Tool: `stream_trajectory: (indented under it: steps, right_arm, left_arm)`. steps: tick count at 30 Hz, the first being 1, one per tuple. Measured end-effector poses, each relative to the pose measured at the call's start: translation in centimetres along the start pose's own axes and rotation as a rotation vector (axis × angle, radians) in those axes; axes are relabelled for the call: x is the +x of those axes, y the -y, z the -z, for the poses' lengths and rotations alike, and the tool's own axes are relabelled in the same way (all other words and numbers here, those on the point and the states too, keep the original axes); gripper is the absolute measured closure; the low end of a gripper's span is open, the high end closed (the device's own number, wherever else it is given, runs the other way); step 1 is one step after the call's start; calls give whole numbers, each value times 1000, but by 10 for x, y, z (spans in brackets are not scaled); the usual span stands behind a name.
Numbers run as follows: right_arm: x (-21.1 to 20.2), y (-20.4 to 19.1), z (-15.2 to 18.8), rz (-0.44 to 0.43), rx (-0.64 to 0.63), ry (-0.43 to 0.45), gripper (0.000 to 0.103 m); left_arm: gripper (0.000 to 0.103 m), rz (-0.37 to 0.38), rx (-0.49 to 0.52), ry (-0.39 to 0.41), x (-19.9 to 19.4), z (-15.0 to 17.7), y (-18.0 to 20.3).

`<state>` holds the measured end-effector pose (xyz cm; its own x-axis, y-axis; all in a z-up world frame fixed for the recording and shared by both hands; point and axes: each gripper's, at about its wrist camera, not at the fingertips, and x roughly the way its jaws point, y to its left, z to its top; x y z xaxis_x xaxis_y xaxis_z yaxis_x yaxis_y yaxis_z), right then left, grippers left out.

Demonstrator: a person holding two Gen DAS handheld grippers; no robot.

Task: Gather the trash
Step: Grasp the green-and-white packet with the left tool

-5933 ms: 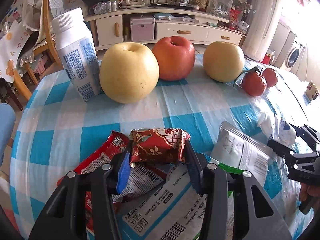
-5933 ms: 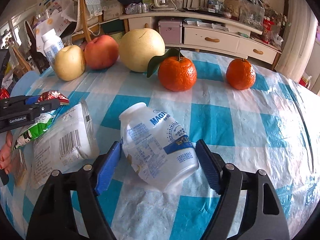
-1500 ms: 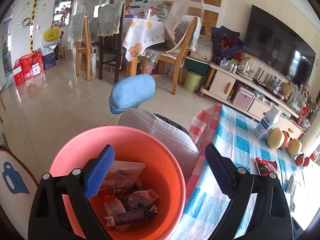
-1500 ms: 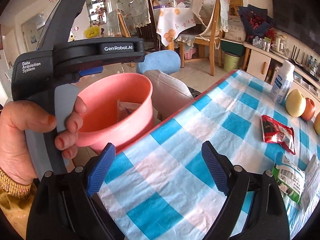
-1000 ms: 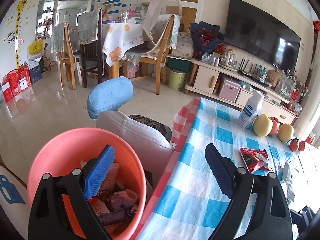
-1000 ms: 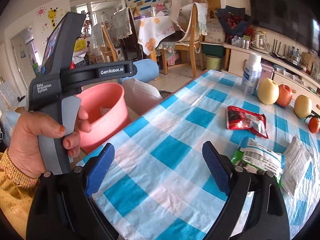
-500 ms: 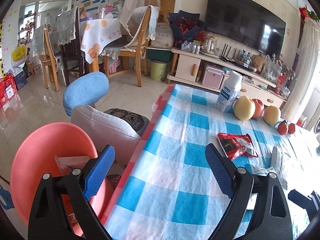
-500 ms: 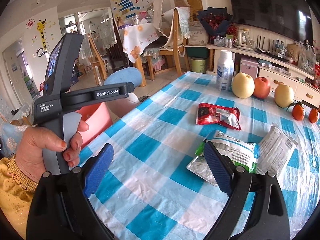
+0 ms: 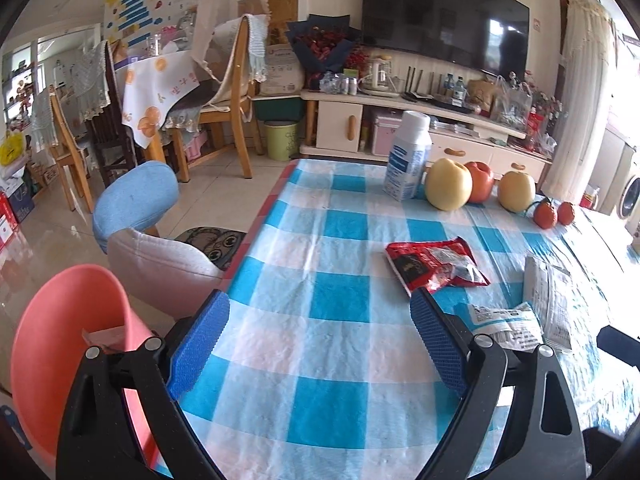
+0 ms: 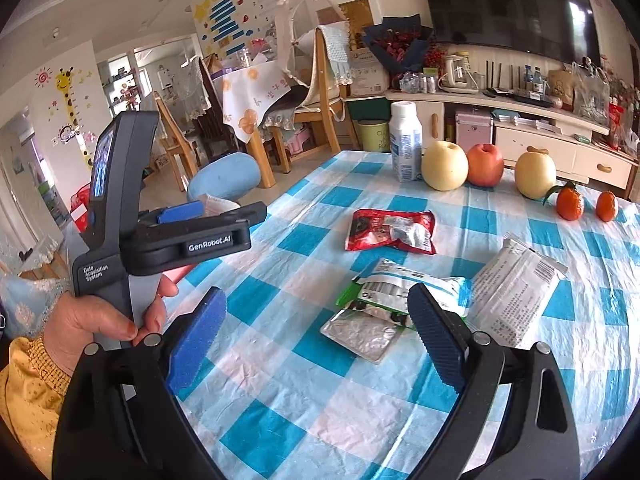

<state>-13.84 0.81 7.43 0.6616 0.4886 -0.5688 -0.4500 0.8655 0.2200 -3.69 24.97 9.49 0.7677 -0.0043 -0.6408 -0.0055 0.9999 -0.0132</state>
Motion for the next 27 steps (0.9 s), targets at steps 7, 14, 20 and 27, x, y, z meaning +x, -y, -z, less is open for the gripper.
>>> stream_trajectory:
  steps: [7,14,20,27]
  right_arm:
    - [-12,33,-7,23,62,5,11]
    - [-18,81,-10,101,105,-10,11]
    - [-14,136,-8,154,174,-46,11]
    - [4,178,-5,187,249,-116,11]
  left_arm:
    - [12,79,24,-29,8,0,23]
    - [12,133,95,-73,27,-3,55]
    - [12,273,271,-81,23,4,95]
    - [12,366,263,-184,29,20,122]
